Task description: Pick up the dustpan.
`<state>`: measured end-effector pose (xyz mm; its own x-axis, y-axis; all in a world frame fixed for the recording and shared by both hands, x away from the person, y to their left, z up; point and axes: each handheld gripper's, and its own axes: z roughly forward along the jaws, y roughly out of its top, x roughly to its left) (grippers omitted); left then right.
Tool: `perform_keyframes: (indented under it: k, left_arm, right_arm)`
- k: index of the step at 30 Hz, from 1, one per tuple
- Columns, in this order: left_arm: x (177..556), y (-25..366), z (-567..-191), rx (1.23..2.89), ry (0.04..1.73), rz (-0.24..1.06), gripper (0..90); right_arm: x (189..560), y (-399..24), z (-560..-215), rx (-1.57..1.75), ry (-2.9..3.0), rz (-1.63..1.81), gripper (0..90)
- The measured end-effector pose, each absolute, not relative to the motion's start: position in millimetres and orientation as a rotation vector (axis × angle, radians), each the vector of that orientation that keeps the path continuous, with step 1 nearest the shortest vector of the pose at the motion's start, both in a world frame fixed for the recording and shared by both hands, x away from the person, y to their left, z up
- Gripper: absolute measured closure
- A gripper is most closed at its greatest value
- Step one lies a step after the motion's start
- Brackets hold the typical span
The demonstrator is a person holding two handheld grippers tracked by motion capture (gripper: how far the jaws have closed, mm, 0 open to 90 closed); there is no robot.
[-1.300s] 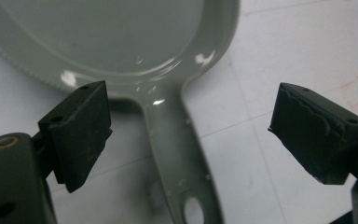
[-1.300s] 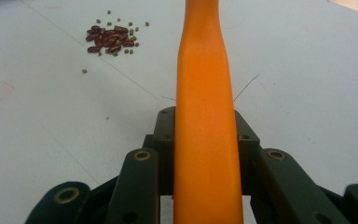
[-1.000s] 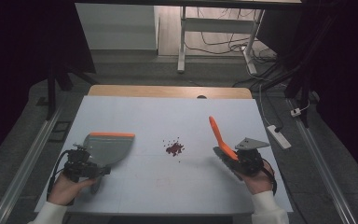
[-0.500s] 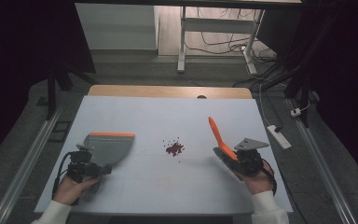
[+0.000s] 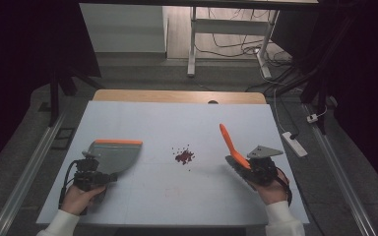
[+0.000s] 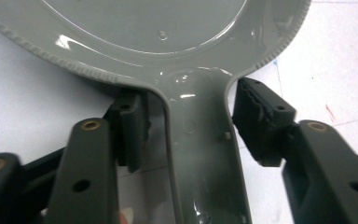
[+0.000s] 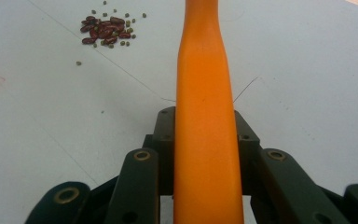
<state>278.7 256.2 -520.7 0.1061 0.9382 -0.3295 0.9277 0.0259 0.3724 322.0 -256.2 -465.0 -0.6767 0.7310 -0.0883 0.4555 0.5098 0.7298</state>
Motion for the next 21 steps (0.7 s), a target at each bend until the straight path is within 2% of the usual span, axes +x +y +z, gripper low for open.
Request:
perform_keyframes:
  k: [1, 4, 21]
  left_arm:
    - [278.7, 256.9, -520.6, 1.892, 1.813, 0.024, 51.6]
    - [278.5, 257.1, -520.7, 1.883, 1.812, 0.02, 56.1]
    - [278.1, 263.0, -521.8, 1.84, 1.811, 0.004, 61.2]
  right_arm:
    - [322.0, -256.7, -464.8, 0.983, 2.368, 0.978, 70.3]
    - [322.2, -257.4, -465.1, 0.989, 2.367, 0.973, 70.3]
    - [322.7, -258.1, -465.7, 0.99, 2.374, 0.975, 70.3]
